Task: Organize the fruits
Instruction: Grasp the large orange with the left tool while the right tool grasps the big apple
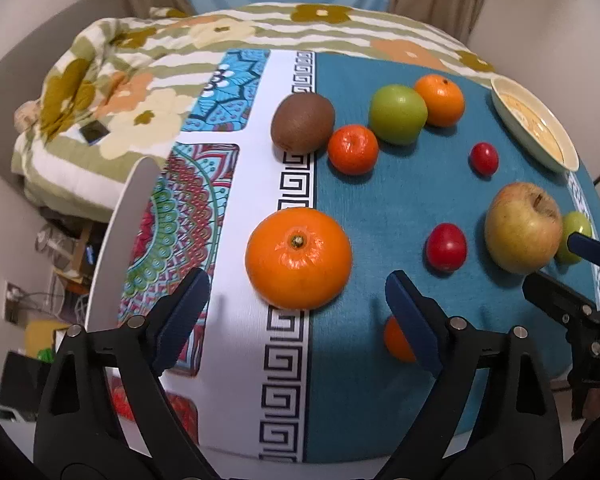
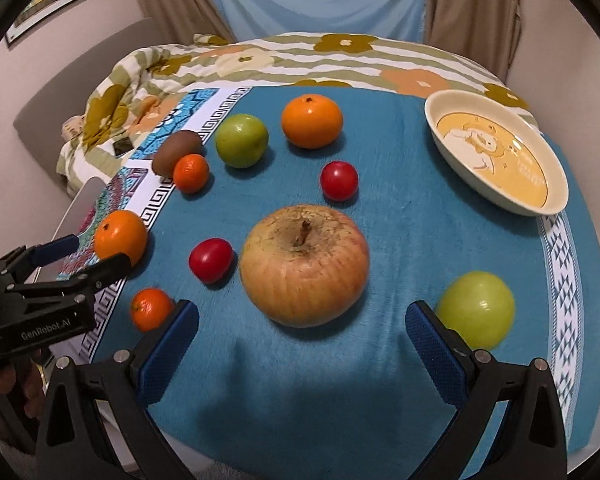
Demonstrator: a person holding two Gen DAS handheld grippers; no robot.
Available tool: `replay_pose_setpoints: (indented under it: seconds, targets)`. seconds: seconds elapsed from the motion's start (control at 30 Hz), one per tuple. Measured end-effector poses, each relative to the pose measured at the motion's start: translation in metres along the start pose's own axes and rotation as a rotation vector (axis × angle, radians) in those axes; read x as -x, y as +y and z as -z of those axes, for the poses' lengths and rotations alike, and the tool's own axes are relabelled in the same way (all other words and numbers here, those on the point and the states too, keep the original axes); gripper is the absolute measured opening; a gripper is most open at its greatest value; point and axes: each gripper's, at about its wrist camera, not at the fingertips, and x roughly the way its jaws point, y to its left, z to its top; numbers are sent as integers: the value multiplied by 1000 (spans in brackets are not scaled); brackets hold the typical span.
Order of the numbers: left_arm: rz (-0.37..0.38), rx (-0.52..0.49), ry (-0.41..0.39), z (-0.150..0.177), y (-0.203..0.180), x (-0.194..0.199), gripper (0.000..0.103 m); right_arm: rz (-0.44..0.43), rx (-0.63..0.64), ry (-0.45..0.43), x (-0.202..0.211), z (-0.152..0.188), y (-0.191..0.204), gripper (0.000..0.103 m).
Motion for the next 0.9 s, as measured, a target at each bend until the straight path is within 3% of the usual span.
replay_pose_setpoints:
  seconds: [0.17,0.3,0.5,0.63,0.9]
  targets:
    - [36,-32,21,-3,2,-12,92,22,-30,-3,-8,0,5,103]
    - [66,-41,40,-6,3,-20,84,38,-43,-7,-12,0,7,102]
    - [74,-63,50,-7,0,-25,78,50,-48,2,-16,-1,7,92]
    - [49,-78,57,-6,0,-27,64,56,-54,-5,-17,-3,7,90]
    - [47,-67,57,-5,4,-26,63,77,-29,11,-24,-10,6,76]
